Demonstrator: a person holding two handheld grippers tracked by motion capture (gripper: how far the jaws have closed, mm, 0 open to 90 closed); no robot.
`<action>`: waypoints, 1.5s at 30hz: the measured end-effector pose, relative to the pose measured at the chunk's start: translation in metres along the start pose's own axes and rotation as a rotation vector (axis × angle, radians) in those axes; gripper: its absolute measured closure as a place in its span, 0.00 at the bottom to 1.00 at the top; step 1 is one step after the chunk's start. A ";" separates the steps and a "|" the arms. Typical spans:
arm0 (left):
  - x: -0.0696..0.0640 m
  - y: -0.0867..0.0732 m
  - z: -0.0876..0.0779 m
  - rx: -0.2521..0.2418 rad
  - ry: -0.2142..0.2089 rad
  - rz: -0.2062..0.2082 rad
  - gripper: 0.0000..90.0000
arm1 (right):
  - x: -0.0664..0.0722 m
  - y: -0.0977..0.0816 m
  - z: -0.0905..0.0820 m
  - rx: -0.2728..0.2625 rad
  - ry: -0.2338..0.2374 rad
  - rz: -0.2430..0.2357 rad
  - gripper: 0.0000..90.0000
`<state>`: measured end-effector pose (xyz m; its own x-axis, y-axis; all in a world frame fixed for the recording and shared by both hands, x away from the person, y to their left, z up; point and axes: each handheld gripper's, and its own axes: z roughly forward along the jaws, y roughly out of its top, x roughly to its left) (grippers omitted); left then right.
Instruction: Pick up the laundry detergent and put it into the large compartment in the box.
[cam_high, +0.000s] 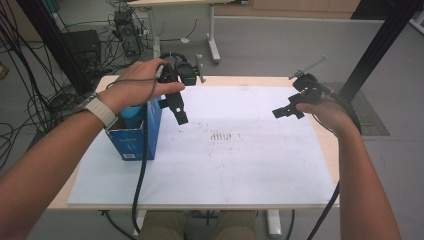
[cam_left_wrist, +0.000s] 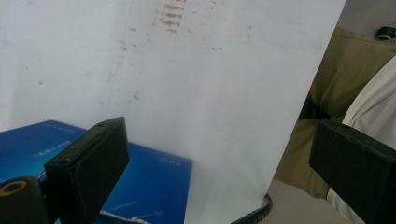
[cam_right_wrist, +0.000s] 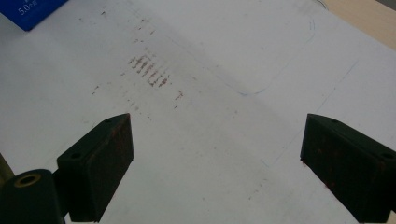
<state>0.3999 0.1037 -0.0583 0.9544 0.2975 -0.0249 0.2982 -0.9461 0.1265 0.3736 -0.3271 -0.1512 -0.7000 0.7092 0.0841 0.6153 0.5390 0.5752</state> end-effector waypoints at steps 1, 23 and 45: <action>-0.002 0.001 0.002 0.001 0.000 0.006 0.06 | 0.000 0.000 0.000 0.000 -0.001 0.001 0.11; -0.023 0.015 0.031 0.025 -0.004 0.116 0.06 | 0.006 -0.010 -0.009 -0.007 -0.017 0.019 0.11; -0.028 0.010 0.038 0.020 -0.007 0.123 0.06 | 0.011 -0.012 -0.009 -0.015 -0.018 0.022 0.10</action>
<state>0.3764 0.0810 -0.0938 0.9839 0.1779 -0.0170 0.1787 -0.9779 0.1089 0.3551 -0.3302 -0.1501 -0.6797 0.7289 0.0818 0.6248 0.5170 0.5852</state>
